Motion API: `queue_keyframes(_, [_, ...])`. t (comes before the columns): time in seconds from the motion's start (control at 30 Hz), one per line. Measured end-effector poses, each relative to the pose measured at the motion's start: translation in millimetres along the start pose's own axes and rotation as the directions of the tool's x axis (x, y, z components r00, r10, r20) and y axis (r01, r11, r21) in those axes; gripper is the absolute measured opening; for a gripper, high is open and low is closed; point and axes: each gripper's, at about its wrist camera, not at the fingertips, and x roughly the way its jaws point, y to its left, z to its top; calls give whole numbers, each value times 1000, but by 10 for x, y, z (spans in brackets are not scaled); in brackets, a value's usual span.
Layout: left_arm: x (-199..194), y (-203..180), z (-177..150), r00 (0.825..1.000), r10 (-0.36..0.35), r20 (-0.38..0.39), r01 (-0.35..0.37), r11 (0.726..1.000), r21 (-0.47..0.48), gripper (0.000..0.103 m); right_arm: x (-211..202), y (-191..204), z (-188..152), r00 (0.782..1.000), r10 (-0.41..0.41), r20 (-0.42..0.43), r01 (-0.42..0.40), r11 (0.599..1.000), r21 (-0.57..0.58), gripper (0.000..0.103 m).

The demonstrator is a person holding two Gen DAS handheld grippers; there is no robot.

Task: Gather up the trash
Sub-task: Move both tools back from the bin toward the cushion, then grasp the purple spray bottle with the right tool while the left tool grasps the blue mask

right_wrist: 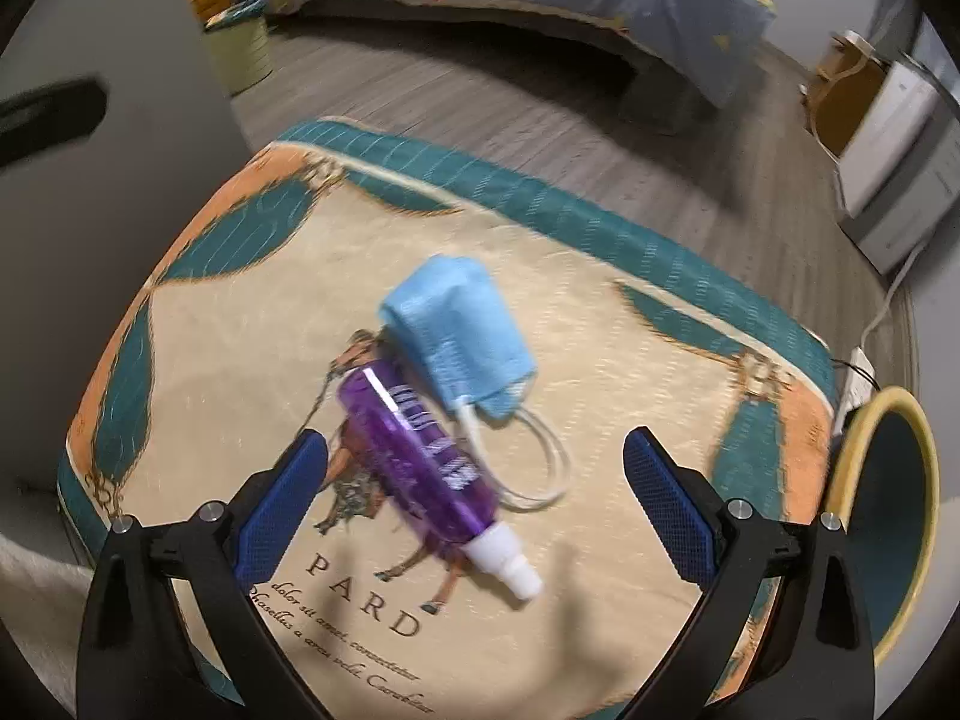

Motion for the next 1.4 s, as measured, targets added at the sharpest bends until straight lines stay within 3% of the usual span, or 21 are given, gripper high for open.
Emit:
queue_keyframes(0.1, [26, 100, -4, 1000, -11, -8, 11, 999, -36, 98, 52, 125, 22, 1000, 27, -7, -28, 999, -44, 96])
queue_keyframes(0.2, [51, 189, -9, 1000, -27, -15, 26, 997, -73, 98, 88, 219, 35, 998, 58, -8, -58, 996, -68, 88])
queue_keyframes(0.37, [90, 216, -35, 999, -39, -32, 36, 995, -91, 98, 247, 337, 23, 997, 65, -51, -70, 992, -107, 55])
queue_keyframes(0.53, [105, 184, -39, 999, -37, -37, 34, 997, -73, 98, 363, 345, -5, 992, 73, -101, -84, 990, -114, 46])
queue_keyframes(0.63, [112, 174, -43, 999, -39, -39, 36, 997, -75, 98, 449, 354, -26, 979, 129, -158, -143, 986, -83, 46])
queue_keyframes(0.77, [142, 148, -40, 998, -36, -48, 33, 997, -69, 98, 508, 495, -120, 986, 49, -161, -82, 976, -201, 43])
queue_keyframes(0.83, [145, 127, -37, 998, -36, -49, 33, 998, -62, 98, 505, 498, -113, 985, 55, -164, -86, 977, -192, 36])
queue_keyframes(1.0, [168, 59, -24, 998, -41, -55, 38, 998, -54, 98, 377, 410, -63, 985, 74, -158, -100, 982, -160, 34])
queue_keyframes(1.17, [241, -105, -54, 997, -21, -75, 21, 1000, 2, 98, 64, 18, 29, 991, 103, -89, -109, 992, -63, 33])
queue_keyframes(1.4, [621, -505, -151, 991, 0, -131, 13, 995, 98, 98, -196, -825, 3, 999, 47, -27, -44, 992, 119, 32])
